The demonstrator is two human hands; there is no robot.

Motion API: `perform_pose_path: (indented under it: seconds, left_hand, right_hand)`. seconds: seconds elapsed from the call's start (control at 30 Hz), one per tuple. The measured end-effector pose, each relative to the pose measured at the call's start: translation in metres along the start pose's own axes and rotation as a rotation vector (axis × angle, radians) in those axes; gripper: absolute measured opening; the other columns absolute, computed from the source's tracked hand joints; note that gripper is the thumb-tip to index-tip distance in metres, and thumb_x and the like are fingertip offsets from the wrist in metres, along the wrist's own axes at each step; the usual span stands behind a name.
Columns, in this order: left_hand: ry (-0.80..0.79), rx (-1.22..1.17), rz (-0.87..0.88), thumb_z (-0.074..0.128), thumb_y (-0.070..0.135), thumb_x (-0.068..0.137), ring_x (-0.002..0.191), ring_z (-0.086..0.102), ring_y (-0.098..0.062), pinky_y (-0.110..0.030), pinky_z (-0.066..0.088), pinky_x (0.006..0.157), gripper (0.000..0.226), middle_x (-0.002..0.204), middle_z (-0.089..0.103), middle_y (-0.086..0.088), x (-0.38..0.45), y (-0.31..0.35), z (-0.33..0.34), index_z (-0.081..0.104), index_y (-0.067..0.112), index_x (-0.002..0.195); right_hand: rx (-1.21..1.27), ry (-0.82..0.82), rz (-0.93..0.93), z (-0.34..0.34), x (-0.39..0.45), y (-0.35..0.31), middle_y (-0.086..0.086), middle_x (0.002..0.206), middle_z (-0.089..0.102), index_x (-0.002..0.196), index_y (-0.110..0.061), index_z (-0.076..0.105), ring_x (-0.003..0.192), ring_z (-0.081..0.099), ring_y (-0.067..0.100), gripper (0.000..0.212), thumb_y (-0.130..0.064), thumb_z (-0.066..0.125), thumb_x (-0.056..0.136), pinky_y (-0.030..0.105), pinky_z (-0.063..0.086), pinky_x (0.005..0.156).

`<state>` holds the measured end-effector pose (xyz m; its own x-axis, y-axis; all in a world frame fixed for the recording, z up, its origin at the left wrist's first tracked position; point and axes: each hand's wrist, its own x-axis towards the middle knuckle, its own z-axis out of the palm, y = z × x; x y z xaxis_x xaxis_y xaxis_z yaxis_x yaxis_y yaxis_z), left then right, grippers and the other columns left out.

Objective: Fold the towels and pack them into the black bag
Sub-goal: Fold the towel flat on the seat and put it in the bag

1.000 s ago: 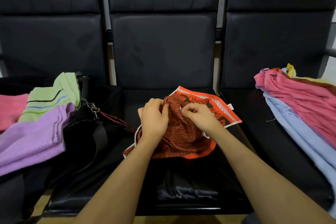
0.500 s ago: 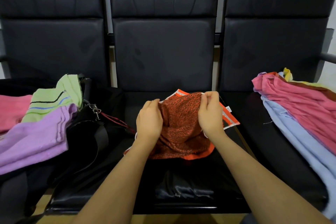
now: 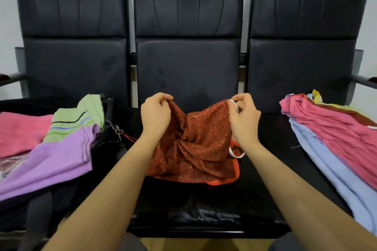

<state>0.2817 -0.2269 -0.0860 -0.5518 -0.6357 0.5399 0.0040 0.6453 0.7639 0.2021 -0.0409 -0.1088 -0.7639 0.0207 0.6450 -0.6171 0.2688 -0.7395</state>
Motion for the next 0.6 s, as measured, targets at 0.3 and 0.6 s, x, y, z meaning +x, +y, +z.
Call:
perform_pose_path:
  seconds: [0.3, 0.6]
  left_hand:
    - [-0.089, 0.004, 0.109, 0.055, 0.001, 0.083, 0.118, 0.053, -0.026, -0.026, 0.036, 0.103, 0.054, 0.126, 0.058, -0.014, 0.050, 0.064, -0.033, 0.050, 0.009, 0.137]
    - [0.150, 0.168, 0.282, 0.044, 0.005, 0.094, 0.113, 0.055, -0.031, -0.035, 0.040, 0.095, 0.033, 0.121, 0.060, -0.012, 0.082, 0.095, -0.070, 0.064, 0.008, 0.120]
  right_hand:
    - [0.181, 0.160, 0.055, -0.020, 0.054, -0.071, -0.006, 0.063, 0.055, 0.091, -0.015, 0.060, 0.057, 0.051, -0.001, 0.002, -0.014, 0.059, 0.090, 0.009, 0.037, 0.059]
    - [0.340, 0.278, 0.151, -0.037, 0.093, -0.118, 0.005, 0.105, 0.070, 0.110, -0.010, 0.070, 0.098, 0.064, 0.012, 0.027, -0.001, 0.052, 0.092, 0.019, 0.048, 0.090]
